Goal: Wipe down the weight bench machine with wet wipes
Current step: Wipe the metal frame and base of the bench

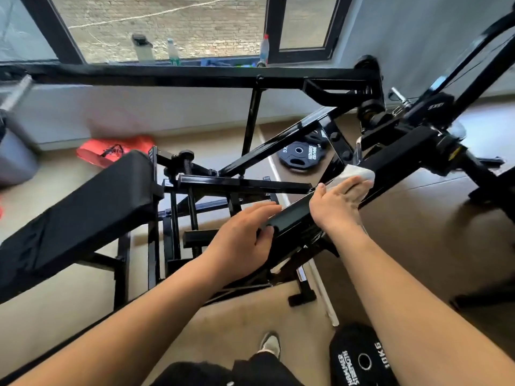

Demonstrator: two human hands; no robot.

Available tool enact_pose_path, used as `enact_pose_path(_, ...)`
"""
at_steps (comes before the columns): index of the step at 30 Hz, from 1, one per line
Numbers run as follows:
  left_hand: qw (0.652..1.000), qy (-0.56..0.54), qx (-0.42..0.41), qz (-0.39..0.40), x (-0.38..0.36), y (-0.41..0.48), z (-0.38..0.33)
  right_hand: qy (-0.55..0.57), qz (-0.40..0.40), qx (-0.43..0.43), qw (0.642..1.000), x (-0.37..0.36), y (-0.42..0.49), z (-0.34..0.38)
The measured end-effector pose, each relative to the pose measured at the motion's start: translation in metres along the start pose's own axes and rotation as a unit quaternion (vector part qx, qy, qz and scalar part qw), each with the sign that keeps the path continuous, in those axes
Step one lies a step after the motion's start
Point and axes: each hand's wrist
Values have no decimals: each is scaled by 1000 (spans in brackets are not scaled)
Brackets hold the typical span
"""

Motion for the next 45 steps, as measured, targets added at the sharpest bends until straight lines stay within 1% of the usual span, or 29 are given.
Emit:
enact_pose_path(2,1000,-6,14,-11,5,-3,6,-49,-19,7,999,-4,-10,4)
enact_pose_path(4,999,-2,28,-19,7,-9,11,-83,-38,39,995,-12,-21,3)
enact_pose_path(6,999,5,43,-23,7,-14,15,-88,-52,78,992,-26,-34,0)
enact_pose_path(7,998,7,52,-27,6,-17,17,-72,-56,97,991,-35,-41,-2)
enact_pose_path(9,997,12,69,-41,4,-22,22,-16,-63,131,989,-55,-59,-4)
enact_pose_path(12,994,17,100,-50,6,-34,33,151,-29,149,977,-86,-88,-8)
enact_pose_path(14,993,25,113,-31,11,-44,40,239,-1,123,963,-103,-103,-14)
enact_pose_path(16,992,40,116,-20,17,-57,46,260,36,81,962,-113,-114,-18)
enact_pose_path(18,991,48,121,-13,25,-67,52,254,51,49,965,-113,-115,-14)
enact_pose_path(22,992,43,116,-6,43,-84,64,230,13,15,973,-103,-111,2)
enact_pose_path(25,995,31,98,-2,60,-102,80,239,-21,13,971,-112,-137,20)
enact_pose_path(29,997,31,75,10,96,-137,116,247,-72,41,965,-160,-204,43)
enact_pose_path(33,998,24,58,15,131,-175,151,226,-89,138,960,-211,-267,52)
enact_pose_path(35,998,22,56,21,146,-196,167,204,-134,165,956,-226,-292,57)
enact_pose_path(38,998,8,55,37,159,-223,175,180,-226,179,941,-227,-311,59)
enact_pose_path(41,997,-6,46,55,167,-241,177,160,-268,165,936,-218,-312,63)
enact_pose_path(43,997,-4,38,61,172,-246,178,140,-261,134,946,-219,-306,66)
enact_pose_path(45,996,6,37,77,174,-249,179,126,-228,109,959,-227,-302,67)
Point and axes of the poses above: each hand's wrist, its own y-axis towards the middle knuckle, its own x-axis out of the back of the hand, z = x × y, and after that the axes turned 6 degrees about y, right-handed
